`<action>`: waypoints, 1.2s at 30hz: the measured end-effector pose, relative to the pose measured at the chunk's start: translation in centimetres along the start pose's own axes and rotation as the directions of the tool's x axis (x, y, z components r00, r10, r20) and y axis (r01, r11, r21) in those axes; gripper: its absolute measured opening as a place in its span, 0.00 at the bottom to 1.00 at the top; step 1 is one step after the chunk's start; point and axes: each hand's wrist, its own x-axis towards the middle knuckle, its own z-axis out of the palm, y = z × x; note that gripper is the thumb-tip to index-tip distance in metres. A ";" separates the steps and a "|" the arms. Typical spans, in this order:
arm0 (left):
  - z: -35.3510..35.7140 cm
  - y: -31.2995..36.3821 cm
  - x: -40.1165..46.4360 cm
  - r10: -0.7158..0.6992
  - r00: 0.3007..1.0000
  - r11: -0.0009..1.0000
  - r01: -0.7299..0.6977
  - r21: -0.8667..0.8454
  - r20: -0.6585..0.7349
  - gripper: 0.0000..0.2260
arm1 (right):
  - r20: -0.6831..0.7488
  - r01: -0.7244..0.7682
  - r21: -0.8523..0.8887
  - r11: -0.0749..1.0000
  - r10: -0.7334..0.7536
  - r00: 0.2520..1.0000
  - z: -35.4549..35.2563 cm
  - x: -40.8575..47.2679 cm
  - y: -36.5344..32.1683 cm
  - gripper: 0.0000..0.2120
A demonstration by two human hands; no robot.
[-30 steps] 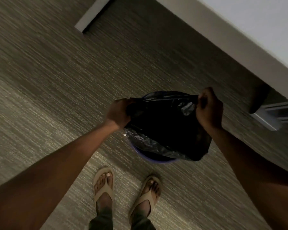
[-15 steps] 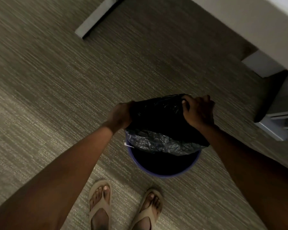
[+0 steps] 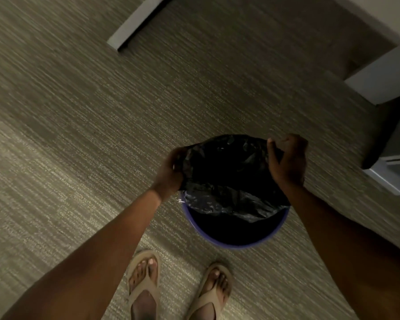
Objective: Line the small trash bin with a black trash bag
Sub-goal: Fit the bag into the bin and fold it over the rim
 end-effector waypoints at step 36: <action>2.6 -2.9 -16.4 0.200 0.965 0.675 -0.262 0.689 0.171 0.14 | 0.297 -0.119 0.229 0.966 0.047 0.954 -6.3 -17.4 7.9 0.17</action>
